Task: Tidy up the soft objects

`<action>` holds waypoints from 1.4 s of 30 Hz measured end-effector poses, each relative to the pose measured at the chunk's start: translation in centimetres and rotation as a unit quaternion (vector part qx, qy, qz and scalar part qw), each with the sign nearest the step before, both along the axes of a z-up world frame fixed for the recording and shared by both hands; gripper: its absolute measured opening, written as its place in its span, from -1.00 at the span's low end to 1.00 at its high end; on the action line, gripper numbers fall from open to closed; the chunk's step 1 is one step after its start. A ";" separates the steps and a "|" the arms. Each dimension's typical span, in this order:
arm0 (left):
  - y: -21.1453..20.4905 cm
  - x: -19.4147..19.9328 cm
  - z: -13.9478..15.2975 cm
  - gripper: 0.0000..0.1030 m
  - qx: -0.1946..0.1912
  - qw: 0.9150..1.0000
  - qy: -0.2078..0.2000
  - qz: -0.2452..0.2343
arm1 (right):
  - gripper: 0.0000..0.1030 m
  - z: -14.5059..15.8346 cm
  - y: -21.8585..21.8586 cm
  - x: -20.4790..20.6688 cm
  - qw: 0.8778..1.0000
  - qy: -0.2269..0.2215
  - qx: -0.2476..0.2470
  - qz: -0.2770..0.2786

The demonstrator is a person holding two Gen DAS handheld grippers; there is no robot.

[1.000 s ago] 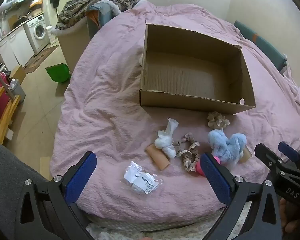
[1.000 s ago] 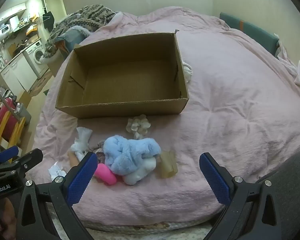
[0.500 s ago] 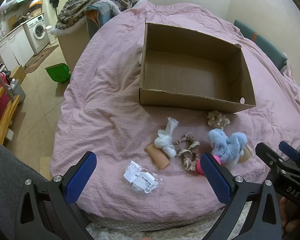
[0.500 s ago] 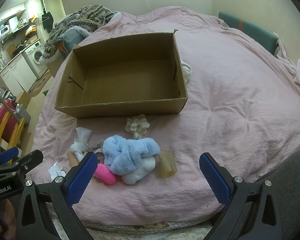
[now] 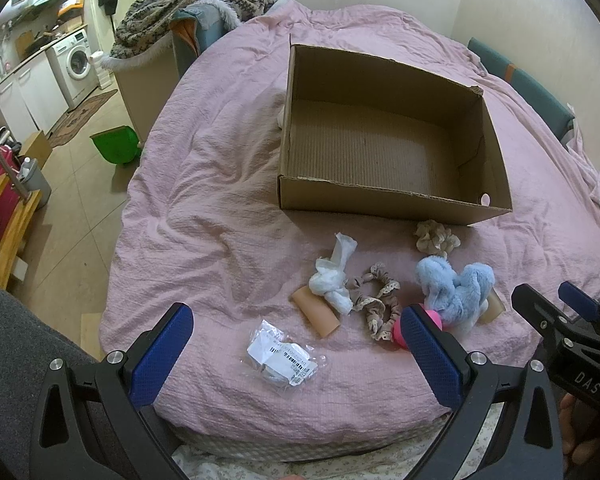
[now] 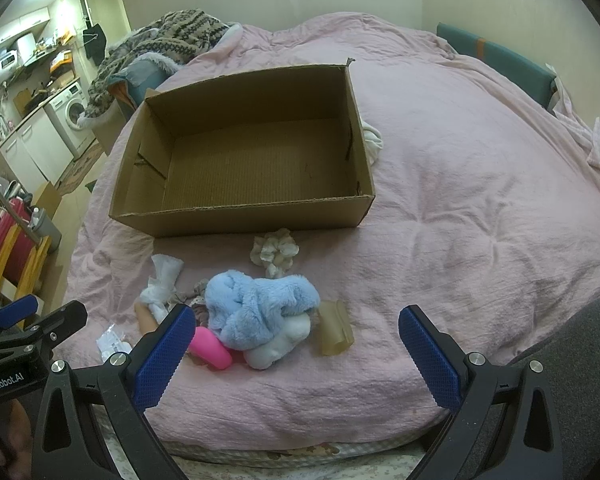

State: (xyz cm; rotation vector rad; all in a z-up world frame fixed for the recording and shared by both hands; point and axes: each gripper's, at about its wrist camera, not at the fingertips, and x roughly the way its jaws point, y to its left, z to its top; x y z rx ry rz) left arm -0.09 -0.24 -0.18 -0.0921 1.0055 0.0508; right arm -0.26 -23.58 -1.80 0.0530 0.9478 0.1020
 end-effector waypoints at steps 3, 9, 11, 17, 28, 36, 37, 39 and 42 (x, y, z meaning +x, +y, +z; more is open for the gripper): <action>0.0 0.0 0.0 1.00 0.000 1.000 0.000 0.000 | 1.00 0.0 0.0 0.0 1.000 0.001 0.000 -0.001; 0.0 0.0 0.0 1.00 0.000 1.000 0.001 0.000 | 1.00 0.0 0.1 0.0 1.000 0.001 0.000 -0.001; 0.0 0.0 0.0 1.00 0.000 1.000 0.001 0.000 | 1.00 0.0 0.0 0.0 1.000 0.001 0.000 -0.001; 0.1 0.0 -0.4 1.00 0.000 1.000 0.002 0.001 | 1.00 -0.1 0.1 0.0 1.000 0.001 0.000 -0.001; 0.1 0.0 -0.4 1.00 0.000 1.000 0.003 0.001 | 1.00 -0.1 0.1 0.0 1.000 0.002 0.001 -0.001; 0.1 0.0 -0.4 1.00 0.000 1.000 0.003 0.001 | 1.00 -0.1 0.0 0.0 1.000 0.002 0.001 -0.001; 0.1 0.0 -0.4 1.00 0.000 1.000 0.003 0.001 | 1.00 -0.1 0.1 0.1 1.000 0.002 0.001 -0.001; 0.1 0.0 -0.4 1.00 0.000 1.000 0.004 0.001 | 1.00 -0.1 0.1 0.1 1.000 0.002 0.001 -0.001; 0.0 -0.3 -0.6 1.00 -0.001 1.000 0.005 0.001 | 1.00 -0.1 0.1 0.1 1.000 0.003 0.001 -0.001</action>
